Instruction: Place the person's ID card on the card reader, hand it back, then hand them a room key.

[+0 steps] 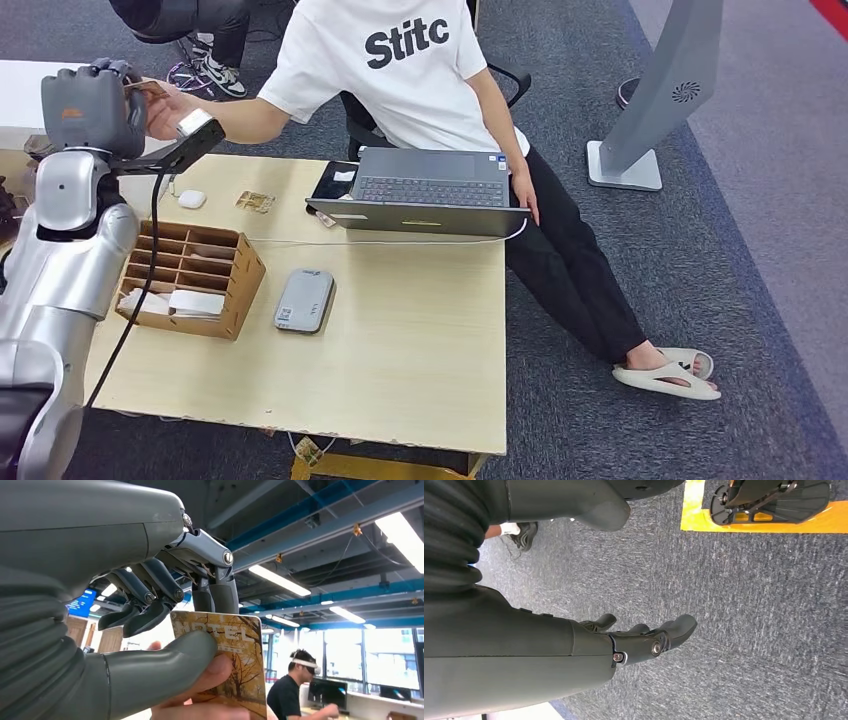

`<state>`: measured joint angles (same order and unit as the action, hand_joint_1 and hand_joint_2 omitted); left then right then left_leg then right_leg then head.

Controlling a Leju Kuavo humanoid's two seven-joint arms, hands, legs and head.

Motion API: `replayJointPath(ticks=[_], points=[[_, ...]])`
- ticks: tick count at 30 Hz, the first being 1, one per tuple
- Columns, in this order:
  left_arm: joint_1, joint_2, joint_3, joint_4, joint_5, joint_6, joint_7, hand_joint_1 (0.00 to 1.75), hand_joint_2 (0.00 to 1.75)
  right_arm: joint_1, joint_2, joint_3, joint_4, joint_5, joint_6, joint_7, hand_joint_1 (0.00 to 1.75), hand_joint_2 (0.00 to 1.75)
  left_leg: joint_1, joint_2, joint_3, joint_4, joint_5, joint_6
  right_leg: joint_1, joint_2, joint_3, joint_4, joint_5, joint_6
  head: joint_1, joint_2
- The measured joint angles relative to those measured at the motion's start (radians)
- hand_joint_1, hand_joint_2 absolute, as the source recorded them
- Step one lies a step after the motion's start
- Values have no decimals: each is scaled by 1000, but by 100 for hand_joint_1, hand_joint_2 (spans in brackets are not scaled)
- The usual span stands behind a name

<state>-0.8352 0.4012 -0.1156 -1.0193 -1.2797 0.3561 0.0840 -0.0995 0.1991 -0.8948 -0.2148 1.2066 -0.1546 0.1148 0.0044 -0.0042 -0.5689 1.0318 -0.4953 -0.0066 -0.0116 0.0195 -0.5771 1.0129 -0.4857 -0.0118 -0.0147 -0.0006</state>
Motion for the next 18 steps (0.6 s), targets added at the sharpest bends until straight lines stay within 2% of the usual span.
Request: replayJointPath(ticks=[6,7,10,11,18], points=[[-20,-40,-29,66,12,26,-2,175,175,-4,-1,1,0,-2,0,0,0,175,0,0,-1,0,0,0,0,1,0,0,0,0,0,0],[-20,-44,-31,68,12,28,-3,137,175,-4,-1,1,0,-2,0,0,0,175,0,1,-1,0,0,0,0,1,-1,0,0,0,0,0],[-16,-52,-38,73,10,34,-4,7,175,-4,-1,1,0,-2,0,0,0,175,0,0,-1,0,0,0,0,1,-1,0,0,0,0,0],[-14,-54,-39,73,11,40,-4,0,175,-4,-1,1,0,-2,0,0,0,175,0,0,-1,0,0,0,0,1,-1,0,0,0,0,0],[29,-68,-41,55,76,68,-38,0,175,-3,-1,0,0,-11,0,-2,0,175,0,1,-1,0,0,0,0,1,-1,0,0,0,0,0]])
